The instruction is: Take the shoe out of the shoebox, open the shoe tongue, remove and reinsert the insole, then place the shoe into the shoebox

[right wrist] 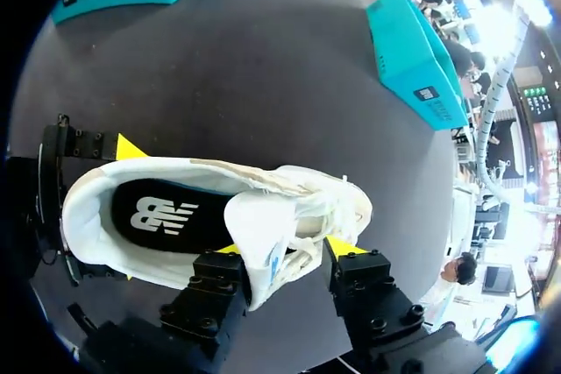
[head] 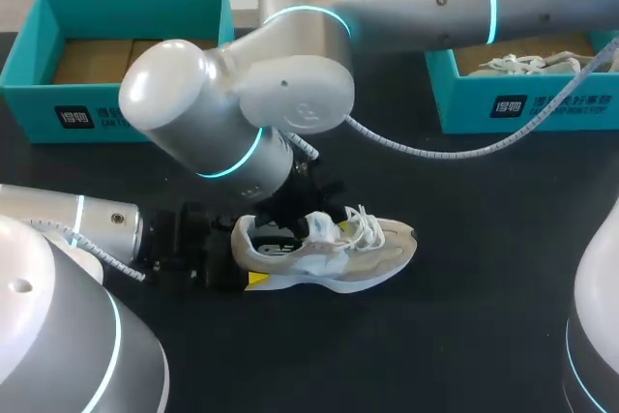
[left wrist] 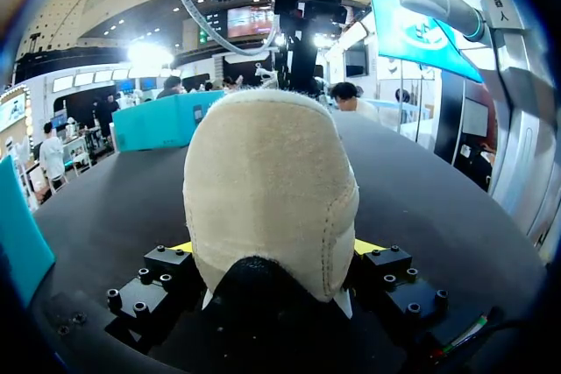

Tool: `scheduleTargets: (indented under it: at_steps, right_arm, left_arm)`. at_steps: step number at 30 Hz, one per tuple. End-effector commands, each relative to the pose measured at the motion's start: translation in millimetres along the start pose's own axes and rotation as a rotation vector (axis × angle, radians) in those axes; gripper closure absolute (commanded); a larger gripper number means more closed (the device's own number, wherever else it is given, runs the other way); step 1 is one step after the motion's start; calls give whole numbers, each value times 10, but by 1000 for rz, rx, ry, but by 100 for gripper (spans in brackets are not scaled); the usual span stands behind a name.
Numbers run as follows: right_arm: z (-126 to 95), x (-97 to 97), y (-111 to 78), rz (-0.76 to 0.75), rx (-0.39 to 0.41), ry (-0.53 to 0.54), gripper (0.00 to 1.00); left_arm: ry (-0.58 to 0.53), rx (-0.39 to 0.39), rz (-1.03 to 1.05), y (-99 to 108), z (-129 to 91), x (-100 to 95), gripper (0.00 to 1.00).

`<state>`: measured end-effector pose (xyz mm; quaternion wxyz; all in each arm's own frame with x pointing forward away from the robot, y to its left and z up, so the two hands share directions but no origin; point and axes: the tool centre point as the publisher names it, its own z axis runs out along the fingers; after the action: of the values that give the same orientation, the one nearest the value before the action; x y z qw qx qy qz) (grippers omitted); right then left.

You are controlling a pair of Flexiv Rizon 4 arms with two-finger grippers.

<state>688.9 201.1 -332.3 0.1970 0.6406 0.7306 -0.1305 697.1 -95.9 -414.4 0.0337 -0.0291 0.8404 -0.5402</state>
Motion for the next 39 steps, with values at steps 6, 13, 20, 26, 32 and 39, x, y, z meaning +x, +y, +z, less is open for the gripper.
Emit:
scheduleTargets:
  at_steps: [6,13,20,26,32,39]
  right_arm:
    - [77,-162,-11,593,-28,212,100]
    - [134,-425,41,516,-41,283,100]
    - [331,-701,34,511,-16,339,100]
    - [547,-750,58,490,8,366,100]
    - [760,-747,63,491,19,361,100]
    - [872,-685,51,493,36,341,88]
  left_arm:
    - [-1,-2,0,13,33,20,100]
    - [-1,-2,0,13,33,20,100]
    - [-1,-2,0,13,33,20,100]
    - [-1,-2,0,13,33,20,100]
    - [-1,-2,0,13,33,20,100]
    - [-1,-2,0,13,33,20,100]
